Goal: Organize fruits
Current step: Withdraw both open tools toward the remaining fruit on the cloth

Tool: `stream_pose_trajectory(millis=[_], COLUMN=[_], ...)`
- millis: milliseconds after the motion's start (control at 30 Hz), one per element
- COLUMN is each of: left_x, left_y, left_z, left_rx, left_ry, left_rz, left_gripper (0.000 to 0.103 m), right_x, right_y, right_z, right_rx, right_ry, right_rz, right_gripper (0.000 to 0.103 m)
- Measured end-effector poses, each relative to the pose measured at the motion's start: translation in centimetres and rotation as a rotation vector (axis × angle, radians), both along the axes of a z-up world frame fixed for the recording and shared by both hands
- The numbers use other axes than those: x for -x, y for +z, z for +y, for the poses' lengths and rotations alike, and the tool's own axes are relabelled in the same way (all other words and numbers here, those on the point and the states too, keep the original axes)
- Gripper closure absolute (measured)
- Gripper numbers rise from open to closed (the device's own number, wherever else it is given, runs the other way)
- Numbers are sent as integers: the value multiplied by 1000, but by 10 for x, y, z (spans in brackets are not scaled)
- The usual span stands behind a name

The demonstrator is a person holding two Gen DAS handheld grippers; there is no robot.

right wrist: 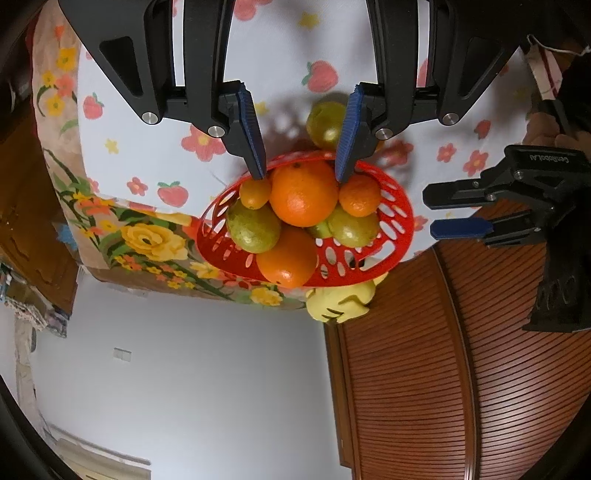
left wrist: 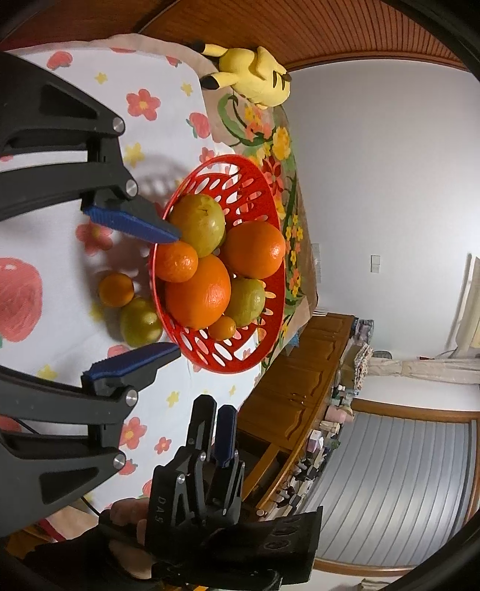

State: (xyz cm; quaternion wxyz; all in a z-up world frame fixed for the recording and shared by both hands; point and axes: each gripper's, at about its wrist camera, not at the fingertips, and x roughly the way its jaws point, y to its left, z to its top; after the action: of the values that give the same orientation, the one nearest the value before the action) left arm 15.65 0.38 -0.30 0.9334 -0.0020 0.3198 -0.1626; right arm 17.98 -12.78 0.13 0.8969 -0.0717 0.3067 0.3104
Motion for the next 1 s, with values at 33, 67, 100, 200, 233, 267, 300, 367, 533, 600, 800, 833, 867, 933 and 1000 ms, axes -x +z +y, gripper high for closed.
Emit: stream_pose_trajectory(millis=[33,67,100,200,233,267,300,367,533,600,800,833,867,933,1000], left_x=[3,6,8,14,16,17,18,17,10,4,-13,-16,-18,-23,-29], left_y=[1,1,0,-2,-4,-6,-8,-15,-40,-50,-71,-74,-77,-81,-86], left_z=[0,0,1,1,2,2,2,3,1,0,-7,-8,-9,-10,-12], left_rx=[-1,-1,-1,-2,-1,0,0,1,-4,-9,-1,0,-3,-8,0], left_ry=[2,4,6,15,19,21,23,27,32,31,1,-3,-3,-5,-13], left_rz=[-3,-5,-5,1,5,10,15,31,98,126,200,209,215,228,242], left_gripper=[45,45,44,43,42,42,41,41,40,40,40,40,40,42,43], right_x=[4,7,9,17,20,23,25,28,31,30,28,27,26,26,26], right_y=[1,3,3,5,5,4,4,2,-6,-9,-18,-19,-20,-21,-22], right_z=[0,-1,-2,-2,-2,-3,-3,-3,-2,-2,-3,-3,-3,-3,-3], right_rx=[-2,-4,-5,-10,-11,-13,-16,-19,-24,-23,-24,-23,-23,-23,-19], right_ry=[-3,-5,-7,-14,-17,-19,-21,-27,-40,-39,-41,-42,-42,-42,-42], right_rz=[-3,-5,-6,-10,-10,-11,-9,-6,11,19,40,43,46,50,53], right_gripper=[62,62,61,57,54,53,51,48,43,43,42,42,42,42,42])
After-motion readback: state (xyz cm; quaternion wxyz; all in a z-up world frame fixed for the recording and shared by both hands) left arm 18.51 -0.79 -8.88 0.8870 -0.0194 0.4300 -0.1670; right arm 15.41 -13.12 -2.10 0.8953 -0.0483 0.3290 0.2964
